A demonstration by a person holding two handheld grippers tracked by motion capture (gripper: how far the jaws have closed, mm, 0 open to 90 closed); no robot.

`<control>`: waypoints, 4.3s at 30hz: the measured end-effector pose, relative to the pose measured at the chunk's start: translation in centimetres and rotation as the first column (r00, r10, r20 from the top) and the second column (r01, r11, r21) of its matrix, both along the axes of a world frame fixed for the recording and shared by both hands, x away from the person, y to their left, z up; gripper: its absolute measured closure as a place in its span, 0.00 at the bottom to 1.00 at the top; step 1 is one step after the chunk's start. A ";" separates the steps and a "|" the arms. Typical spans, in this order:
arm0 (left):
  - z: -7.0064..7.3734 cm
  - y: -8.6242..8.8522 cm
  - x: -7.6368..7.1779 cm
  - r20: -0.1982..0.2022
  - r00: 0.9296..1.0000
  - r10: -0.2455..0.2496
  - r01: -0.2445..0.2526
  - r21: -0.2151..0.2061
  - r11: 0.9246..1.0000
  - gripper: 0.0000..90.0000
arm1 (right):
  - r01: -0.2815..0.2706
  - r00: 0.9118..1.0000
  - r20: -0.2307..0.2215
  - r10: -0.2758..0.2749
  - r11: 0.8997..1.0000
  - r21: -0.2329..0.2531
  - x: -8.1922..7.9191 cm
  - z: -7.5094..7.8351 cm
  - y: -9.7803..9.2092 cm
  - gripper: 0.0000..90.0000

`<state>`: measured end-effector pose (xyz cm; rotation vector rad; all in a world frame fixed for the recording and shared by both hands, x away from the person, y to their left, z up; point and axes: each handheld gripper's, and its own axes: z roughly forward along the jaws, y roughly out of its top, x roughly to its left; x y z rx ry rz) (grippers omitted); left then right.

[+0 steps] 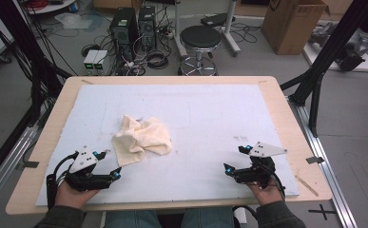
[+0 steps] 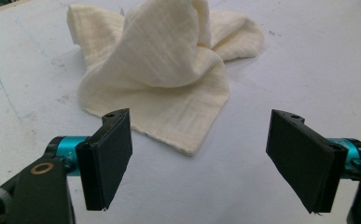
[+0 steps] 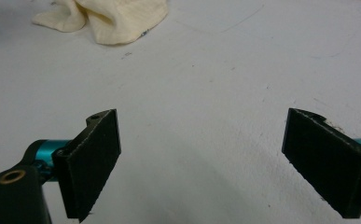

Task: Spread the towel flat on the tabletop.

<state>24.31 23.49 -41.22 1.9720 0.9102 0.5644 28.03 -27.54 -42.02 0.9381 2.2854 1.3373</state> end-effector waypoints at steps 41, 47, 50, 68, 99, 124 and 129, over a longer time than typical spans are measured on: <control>0.9 -1.3 0.8 0.017 0.999 -0.031 0.032 -0.021 0.999 0.26 | -0.007 1.000 0.021 0.006 1.000 0.010 -0.5 0.2 -0.3 0.12; 2.1 -2.5 2.3 0.032 0.999 -0.039 0.041 -0.039 0.998 0.26 | 0.000 1.000 0.029 0.000 1.000 0.015 -0.7 0.5 -0.6 0.12; 2.4 -2.9 2.9 0.028 0.999 -0.041 0.042 -0.038 0.998 0.26 | 0.004 1.000 0.031 -0.004 1.000 0.021 -0.6 0.5 -0.7 0.12; 1.5 -5.8 9.1 -0.066 0.996 0.062 -0.061 0.018 0.998 0.30 | -0.020 0.999 0.040 0.019 1.000 0.022 -0.5 0.6 -0.5 0.12; -0.2 -7.3 11.5 -0.111 0.988 0.109 -0.102 0.068 0.992 0.87 | -0.039 0.998 0.039 0.039 0.999 0.002 -0.6 0.4 -0.4 0.12; 4.9 -13.0 9.9 -0.101 0.992 -0.075 0.060 -0.144 0.988 0.88 | -0.042 0.998 0.042 0.042 0.999 0.007 -0.4 0.5 -0.5 0.12; 4.9 -14.7 10.0 -0.102 0.989 -0.104 0.090 -0.134 0.987 0.88 | -0.041 0.998 0.037 0.041 0.999 0.009 -0.4 0.6 -0.4 0.12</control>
